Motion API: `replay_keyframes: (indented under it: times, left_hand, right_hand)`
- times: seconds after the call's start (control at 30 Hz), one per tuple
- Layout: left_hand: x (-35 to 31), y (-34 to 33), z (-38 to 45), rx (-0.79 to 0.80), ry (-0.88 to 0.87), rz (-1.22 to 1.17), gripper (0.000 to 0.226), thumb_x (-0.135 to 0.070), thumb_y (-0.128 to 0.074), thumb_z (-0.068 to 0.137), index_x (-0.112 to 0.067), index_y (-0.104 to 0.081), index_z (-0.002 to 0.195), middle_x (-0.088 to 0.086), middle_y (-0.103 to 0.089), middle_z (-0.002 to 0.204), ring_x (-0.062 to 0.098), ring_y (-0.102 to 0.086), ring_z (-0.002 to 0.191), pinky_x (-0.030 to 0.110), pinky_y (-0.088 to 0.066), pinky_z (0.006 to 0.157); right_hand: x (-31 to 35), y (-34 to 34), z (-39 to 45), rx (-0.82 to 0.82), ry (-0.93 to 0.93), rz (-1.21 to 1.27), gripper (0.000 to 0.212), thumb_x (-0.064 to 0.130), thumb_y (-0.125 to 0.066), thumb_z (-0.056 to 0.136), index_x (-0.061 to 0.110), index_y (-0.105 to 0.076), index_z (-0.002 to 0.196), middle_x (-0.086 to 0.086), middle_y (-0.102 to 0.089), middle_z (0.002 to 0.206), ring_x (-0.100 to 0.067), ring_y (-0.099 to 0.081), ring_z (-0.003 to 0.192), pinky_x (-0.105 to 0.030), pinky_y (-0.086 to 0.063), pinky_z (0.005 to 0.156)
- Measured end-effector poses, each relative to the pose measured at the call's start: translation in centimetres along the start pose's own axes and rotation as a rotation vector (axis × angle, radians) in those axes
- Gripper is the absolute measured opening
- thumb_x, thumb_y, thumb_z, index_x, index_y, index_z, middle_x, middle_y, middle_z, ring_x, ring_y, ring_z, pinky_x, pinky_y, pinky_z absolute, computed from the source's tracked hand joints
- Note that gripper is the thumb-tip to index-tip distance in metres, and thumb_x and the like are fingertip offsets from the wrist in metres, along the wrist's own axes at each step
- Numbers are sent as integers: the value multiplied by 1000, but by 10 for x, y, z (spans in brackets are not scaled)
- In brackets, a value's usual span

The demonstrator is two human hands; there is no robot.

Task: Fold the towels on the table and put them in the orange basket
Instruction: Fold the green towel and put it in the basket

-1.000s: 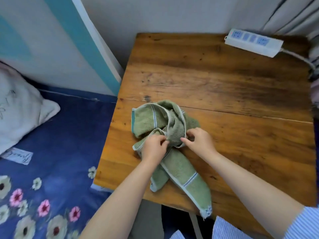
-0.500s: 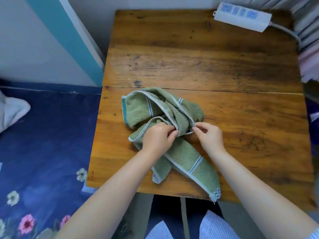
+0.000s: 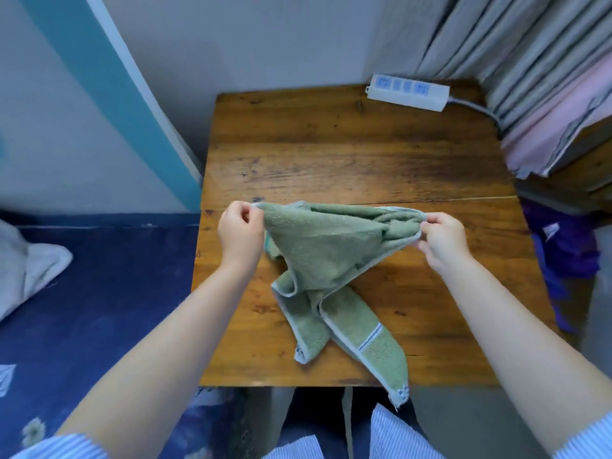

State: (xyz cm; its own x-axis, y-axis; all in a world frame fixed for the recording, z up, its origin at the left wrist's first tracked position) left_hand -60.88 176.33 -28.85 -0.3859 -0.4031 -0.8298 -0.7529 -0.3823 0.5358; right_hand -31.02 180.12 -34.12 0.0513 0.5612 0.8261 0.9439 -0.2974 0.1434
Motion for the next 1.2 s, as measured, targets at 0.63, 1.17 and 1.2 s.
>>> replay_keyframes:
  times: [0.63,1.17,1.2]
  left_hand:
    - [72,-2,-7,155,411,175,15,-16,-35,96,-9,-45,87,6,-46,84,23,-43,76,29,-31,58]
    - [84,12,-21,158,314,-3,15,-11,-34,98,-14,-48,96,3,-54,92,10,-51,62,23,-34,51]
    - [81,16,-18,146,286,51,15,-12,-33,98,-14,-48,97,4,-54,89,9,-50,59,22,-32,48]
  right_hand:
    - [-35,17,-2,34,25,-599,45,4,-63,81,2,-47,123,-18,-53,121,-29,-54,106,-31,-41,84]
    - [-28,-3,-7,-9,226,-891,20,12,-53,90,2,-66,100,-14,-67,109,-29,-57,104,-27,-39,78]
    - [-24,-2,-6,-34,209,-861,19,11,-52,90,2,-66,99,-15,-66,108,-29,-57,102,-28,-40,78]
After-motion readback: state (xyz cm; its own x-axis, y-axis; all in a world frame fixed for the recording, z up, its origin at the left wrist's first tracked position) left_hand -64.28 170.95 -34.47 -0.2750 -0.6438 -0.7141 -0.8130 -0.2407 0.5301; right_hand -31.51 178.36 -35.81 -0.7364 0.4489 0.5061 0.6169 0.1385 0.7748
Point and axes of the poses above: each hand's wrist, its own z-axis towards the middle knuckle, its own y-axis out of the back of the hand, x = y × z, the point moved 5 cm from there along z, towards the middle knuckle
